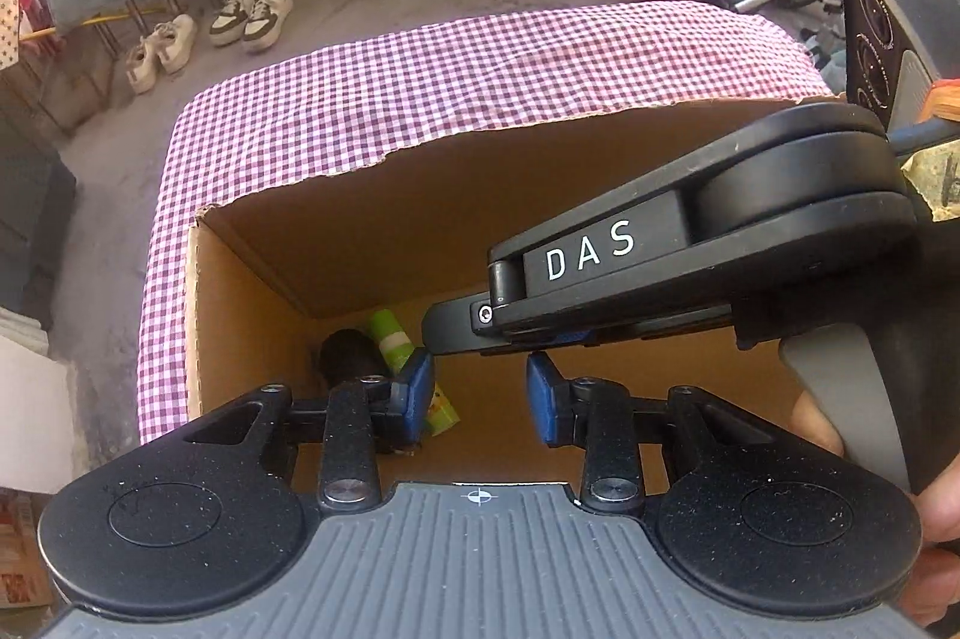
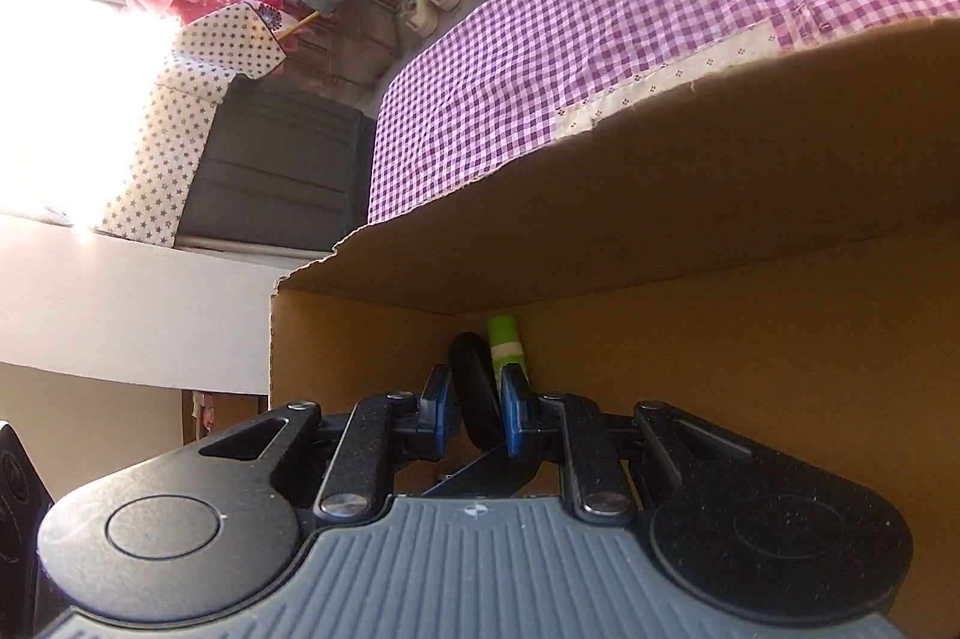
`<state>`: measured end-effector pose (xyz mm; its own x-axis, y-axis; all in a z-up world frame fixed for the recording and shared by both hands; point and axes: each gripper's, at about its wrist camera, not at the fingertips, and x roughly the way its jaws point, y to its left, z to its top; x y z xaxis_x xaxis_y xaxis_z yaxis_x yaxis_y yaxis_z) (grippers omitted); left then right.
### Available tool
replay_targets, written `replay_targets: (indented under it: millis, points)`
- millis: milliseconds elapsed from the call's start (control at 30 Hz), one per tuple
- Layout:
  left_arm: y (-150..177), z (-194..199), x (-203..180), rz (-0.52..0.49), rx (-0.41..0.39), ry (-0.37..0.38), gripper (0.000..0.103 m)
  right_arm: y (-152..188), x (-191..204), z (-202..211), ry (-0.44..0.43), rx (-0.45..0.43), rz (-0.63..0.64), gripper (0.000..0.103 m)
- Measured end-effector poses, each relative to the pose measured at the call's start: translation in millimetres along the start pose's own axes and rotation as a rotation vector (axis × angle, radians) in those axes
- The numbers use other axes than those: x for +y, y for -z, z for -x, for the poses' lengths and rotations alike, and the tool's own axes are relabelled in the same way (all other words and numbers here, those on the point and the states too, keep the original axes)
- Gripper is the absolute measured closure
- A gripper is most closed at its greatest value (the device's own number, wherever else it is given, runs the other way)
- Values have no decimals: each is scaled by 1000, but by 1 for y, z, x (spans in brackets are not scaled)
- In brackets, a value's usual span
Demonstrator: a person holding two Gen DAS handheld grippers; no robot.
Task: Organize rigid objects
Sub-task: 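Carry the green-yellow stick into the box and open the right gripper, then withdraw the right gripper from the box toward the table items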
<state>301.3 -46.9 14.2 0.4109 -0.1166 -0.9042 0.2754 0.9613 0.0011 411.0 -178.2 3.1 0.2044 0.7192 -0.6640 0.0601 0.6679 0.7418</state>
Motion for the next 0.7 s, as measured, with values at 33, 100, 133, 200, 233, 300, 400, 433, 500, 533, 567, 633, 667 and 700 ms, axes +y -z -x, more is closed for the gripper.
replay_targets:
  millis: [33,100,133,200,233,300,400,433,500,533,567,633,667,700]
  points:
    - [0,4,0,-1,-9,2,70,1,0,3,-3,-6,2,83]
    - [-2,13,1,-8,-34,4,69,3,2,15,-13,-24,9,83]
    - [-2,18,0,-12,-47,2,68,5,4,22,-19,-33,12,83]
    - [-1,33,-1,-19,-74,0,66,12,10,39,-36,-59,23,83]
    - [1,40,-2,-23,-88,5,63,15,13,49,-48,-73,33,83]
    - [4,59,-3,-29,-124,14,57,25,21,74,-77,-107,55,83]
    - [16,95,-8,-51,-200,24,44,47,35,117,-129,-164,92,82]
    - [22,108,-9,-56,-225,30,39,55,39,133,-151,-185,105,82]
    - [36,133,-11,-62,-280,50,29,74,47,165,-197,-232,134,77]
    - [45,146,-11,-65,-312,62,23,87,49,181,-223,-259,148,72]
    - [54,157,-12,-69,-339,72,16,100,51,194,-244,-286,163,59]
    - [75,177,-16,-85,-395,96,4,128,49,218,-276,-345,201,41]
    - [87,185,-18,-96,-424,102,2,144,46,227,-279,-369,219,38]
    - [99,191,-20,-108,-447,107,1,162,43,235,-277,-393,230,38]
